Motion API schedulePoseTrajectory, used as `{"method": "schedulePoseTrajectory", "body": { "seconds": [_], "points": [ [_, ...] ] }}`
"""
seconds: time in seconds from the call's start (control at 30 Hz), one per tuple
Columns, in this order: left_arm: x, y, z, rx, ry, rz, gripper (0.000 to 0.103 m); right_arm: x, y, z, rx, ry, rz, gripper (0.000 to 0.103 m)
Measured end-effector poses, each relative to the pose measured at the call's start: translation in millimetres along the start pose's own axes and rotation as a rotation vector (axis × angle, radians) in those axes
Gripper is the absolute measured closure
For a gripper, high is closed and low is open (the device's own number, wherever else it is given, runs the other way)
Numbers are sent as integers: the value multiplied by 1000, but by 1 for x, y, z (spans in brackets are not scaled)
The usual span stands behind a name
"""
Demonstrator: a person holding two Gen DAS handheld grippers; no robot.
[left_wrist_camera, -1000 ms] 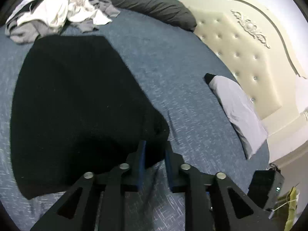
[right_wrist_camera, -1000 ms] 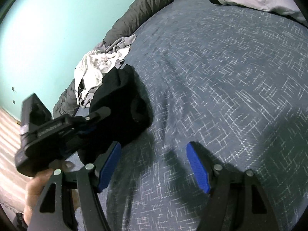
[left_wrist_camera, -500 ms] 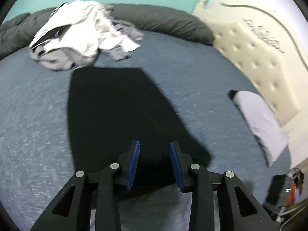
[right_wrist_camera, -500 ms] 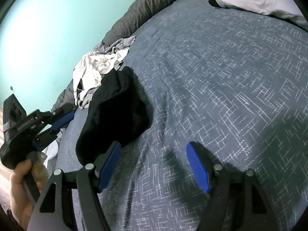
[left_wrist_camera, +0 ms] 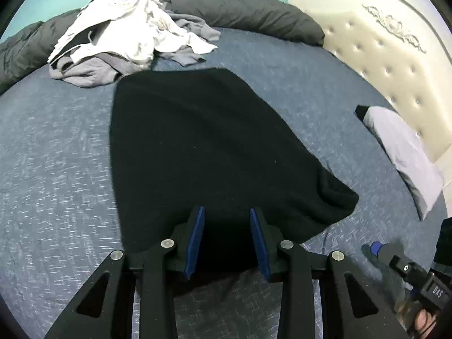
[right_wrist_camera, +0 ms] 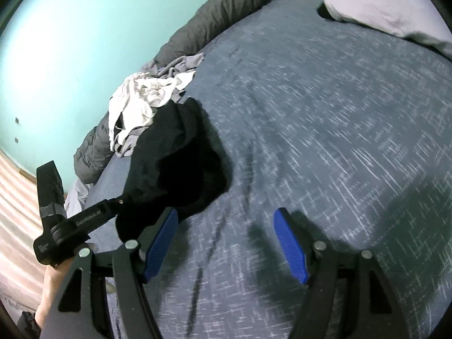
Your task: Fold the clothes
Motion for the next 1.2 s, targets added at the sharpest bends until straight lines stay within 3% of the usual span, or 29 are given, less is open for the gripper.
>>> {"method": "schedulePoseTrajectory", "body": {
  "seconds": [0.33, 0.57, 0.73, 0.77, 0.8, 0.9, 1.07, 1.2],
  "points": [
    [6, 20, -22, -5, -39, -11, 64, -33, 37, 0, -81, -21, -57, 31],
    [9, 45, -28, -15, -39, -60, 60, -55, 64, 39, -81, 79, -168, 31],
    [14, 53, -24, -5, -27, -74, 55, -55, 65, 64, -87, 117, -145, 32],
    [16, 53, -22, -5, -25, -73, 55, -52, 66, 68, -84, 131, -151, 37],
    [17, 53, -21, -4, -23, -73, 55, -50, 67, 72, -80, 140, -156, 55],
    [21, 54, -19, 3, -16, -77, 55, -46, 66, 77, -58, 155, -169, 86],
    [31, 54, -14, 17, -2, -68, 54, -45, 45, 61, -16, 88, -130, 92],
    [35, 57, -15, 36, 0, -73, 53, -28, 28, 76, 9, 142, -106, 92]
  ]
}}
Point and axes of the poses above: each gripper's, at about its wrist camera, not at the fingertips, and z roughly the way its jaws point, y to its left, x to its underside, the point moved 6 cm from there along z, roughly the way its jaws point, and after that the axes turned 12 degrees about -z, right-handed, at the moved point
